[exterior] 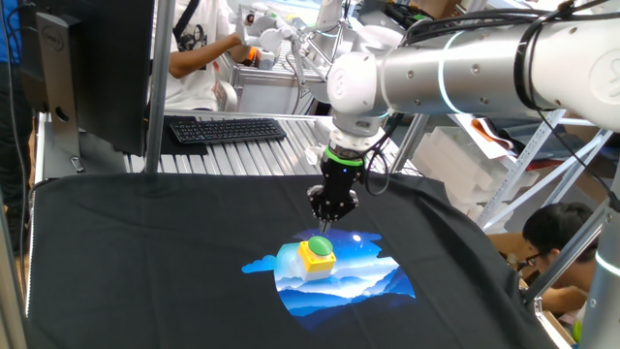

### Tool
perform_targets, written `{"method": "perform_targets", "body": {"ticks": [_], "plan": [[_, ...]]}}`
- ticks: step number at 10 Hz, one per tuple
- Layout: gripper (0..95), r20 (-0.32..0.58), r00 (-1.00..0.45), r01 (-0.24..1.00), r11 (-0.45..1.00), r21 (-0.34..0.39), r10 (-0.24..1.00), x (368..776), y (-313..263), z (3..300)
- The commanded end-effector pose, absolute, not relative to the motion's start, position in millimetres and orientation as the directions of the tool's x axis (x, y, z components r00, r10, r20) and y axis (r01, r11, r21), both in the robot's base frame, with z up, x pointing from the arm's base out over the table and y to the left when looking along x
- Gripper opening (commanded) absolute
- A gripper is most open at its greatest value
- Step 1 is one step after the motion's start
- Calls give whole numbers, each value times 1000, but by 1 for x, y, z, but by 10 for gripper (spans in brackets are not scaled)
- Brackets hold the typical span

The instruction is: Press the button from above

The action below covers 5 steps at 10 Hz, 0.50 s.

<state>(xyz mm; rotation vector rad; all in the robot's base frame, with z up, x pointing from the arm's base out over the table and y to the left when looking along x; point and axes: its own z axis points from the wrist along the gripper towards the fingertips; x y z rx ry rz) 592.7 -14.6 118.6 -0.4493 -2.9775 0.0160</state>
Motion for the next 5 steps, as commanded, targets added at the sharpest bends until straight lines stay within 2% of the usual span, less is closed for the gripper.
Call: {"method": "perform_targets", "body": {"ticks": [1,5], "plan": [[0,124,-946,297,954,-32,299,593,-13,115],[0,124,-947,294,955,-34,296,595,-16,107]]}}
